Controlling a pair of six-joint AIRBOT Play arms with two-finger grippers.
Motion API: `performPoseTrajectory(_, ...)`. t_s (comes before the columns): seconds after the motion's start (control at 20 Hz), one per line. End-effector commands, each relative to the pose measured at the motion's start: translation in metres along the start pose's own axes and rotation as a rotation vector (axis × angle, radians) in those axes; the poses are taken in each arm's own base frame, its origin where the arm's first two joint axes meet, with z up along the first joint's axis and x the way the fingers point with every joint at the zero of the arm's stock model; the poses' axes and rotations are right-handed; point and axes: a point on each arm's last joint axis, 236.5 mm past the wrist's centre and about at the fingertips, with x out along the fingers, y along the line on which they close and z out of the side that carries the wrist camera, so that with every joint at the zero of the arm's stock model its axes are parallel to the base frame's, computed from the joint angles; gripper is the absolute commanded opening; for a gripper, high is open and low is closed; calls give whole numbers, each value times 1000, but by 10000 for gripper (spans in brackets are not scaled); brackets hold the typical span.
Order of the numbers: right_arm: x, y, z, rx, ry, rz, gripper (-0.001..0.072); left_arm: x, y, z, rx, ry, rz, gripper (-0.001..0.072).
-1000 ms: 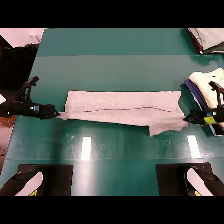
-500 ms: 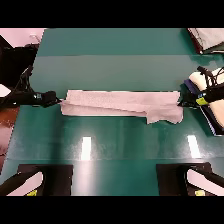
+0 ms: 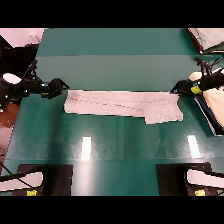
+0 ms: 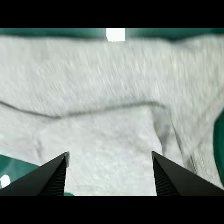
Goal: Fold the shirts.
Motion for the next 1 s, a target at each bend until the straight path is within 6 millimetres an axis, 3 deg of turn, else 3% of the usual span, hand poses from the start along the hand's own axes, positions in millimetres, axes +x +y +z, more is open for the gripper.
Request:
performPoseTrajectory(0.0,-6,6,16,-2,-5,65,597,-1,-19,17,-32,-30,-65,662)
performPoseTrajectory(0.1,-13,-5,1,-18,50,78,596,-3,-26,2,-14,41,-89,657)
performPoseTrajectory(0.15,-15,-14,-9,-4,81,86,596,-4,-28,-6,-10,78,-98,459)
performPoseTrajectory(0.2,-15,-24,-17,19,101,91,596,-5,-30,-13,22,105,-108,167)
performPoseTrajectory(0.25,-13,-36,-24,52,111,95,596,-6,-32,-18,56,125,-116,32)
performPoseTrajectory(0.45,3,-80,-54,157,167,121,596,-7,-40,-45,89,230,-136,21)
performPoseTrajectory(0.6,20,-98,-63,169,211,148,593,6,-60,-75,178,309,-131,21)
performPoseTrajectory(0.7,31,-104,-64,151,223,156,593,13,-79,-94,228,352,-149,21)
performPoseTrajectory(0.95,49,-86,-52,143,193,294,591,25,-106,-119,299,387,-171,22)
